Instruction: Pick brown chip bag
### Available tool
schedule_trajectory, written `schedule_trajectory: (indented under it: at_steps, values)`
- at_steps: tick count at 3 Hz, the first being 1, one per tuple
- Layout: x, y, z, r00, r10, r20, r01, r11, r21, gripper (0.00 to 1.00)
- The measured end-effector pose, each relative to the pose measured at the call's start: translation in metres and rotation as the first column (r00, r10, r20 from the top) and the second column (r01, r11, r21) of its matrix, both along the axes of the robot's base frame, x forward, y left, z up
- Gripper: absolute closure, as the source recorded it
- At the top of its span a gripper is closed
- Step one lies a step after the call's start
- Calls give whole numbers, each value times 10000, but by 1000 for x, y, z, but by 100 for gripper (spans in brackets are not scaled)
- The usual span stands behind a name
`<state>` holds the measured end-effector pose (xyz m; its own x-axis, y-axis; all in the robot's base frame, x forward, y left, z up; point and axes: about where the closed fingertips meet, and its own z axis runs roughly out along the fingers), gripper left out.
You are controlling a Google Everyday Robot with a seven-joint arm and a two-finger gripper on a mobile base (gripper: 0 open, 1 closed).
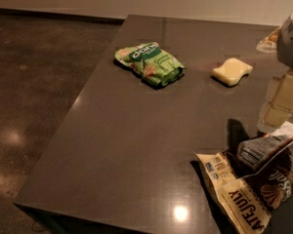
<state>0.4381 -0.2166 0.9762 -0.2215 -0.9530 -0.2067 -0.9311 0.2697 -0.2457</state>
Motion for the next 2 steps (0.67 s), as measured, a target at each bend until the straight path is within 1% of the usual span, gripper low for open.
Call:
schedule_trajectory:
  at_steps: [1, 2]
  values:
    - [0, 0, 0, 10000, 0, 2, 0, 10000, 0, 0]
    - [-5, -5, -2, 9986, 468, -245, -469, 9989, -35, 0]
